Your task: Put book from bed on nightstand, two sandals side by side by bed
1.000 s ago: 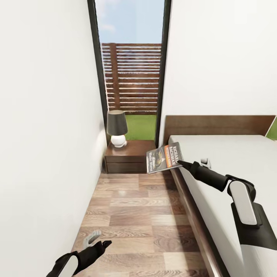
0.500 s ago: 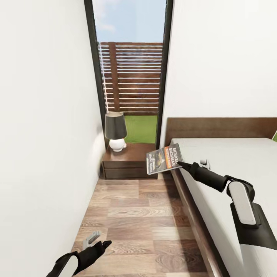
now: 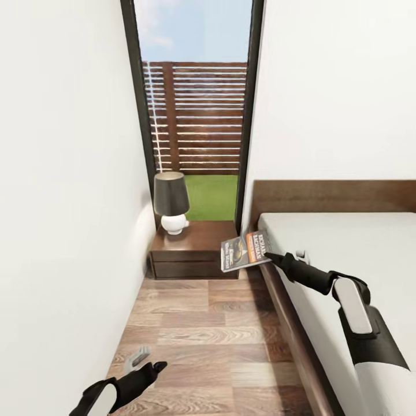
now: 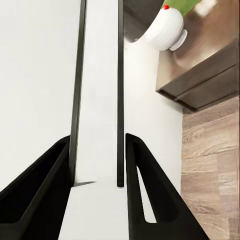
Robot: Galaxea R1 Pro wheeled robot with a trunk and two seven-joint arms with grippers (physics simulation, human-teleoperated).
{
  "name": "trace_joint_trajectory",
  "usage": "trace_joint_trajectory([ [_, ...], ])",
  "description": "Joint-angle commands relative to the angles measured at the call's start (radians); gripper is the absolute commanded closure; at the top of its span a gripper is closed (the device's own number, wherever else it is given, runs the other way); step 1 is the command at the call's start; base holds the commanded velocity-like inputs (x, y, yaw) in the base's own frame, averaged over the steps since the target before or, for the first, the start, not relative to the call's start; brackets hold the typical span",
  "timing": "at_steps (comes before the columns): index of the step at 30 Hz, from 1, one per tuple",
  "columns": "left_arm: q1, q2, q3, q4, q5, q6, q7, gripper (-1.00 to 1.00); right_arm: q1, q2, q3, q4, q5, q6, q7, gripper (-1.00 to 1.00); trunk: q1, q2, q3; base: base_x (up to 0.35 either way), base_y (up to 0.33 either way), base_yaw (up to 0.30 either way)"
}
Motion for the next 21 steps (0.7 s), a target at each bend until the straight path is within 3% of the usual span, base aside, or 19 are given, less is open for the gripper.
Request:
trace_joint_trajectory([
  [1,0.000,0.003,-0.002,-0.001,0.003,0.003,0.000,-1.00,-0.006,0.000,-0.002,0.020,-0.009,-0.003,0.011,1.00,0.000,0.000,-0.001,0.327,0.000,0.000],
  [7,0.000,0.005,-0.001,0.048,0.002,0.002,0.000,-1.00,-0.050,0.000,0.002,0.129,-0.011,-0.054,0.034,1.00,0.000,0.000,-0.001,0.327,0.000,0.000],
  [15,0.000,0.007,0.001,0.089,0.002,-0.033,0.000,-1.00,-0.070,-0.011,0.002,0.152,-0.012,-0.045,0.059,1.00,0.000,0.000,0.000,0.327,0.000,-0.015],
  [21,0.001,0.012,0.000,0.092,0.000,-0.042,0.006,-1.00,-0.073,-0.005,0.000,0.196,-0.008,-0.066,0.080,1.00,0.000,0.000,0.001,0.327,0.000,-0.017],
])
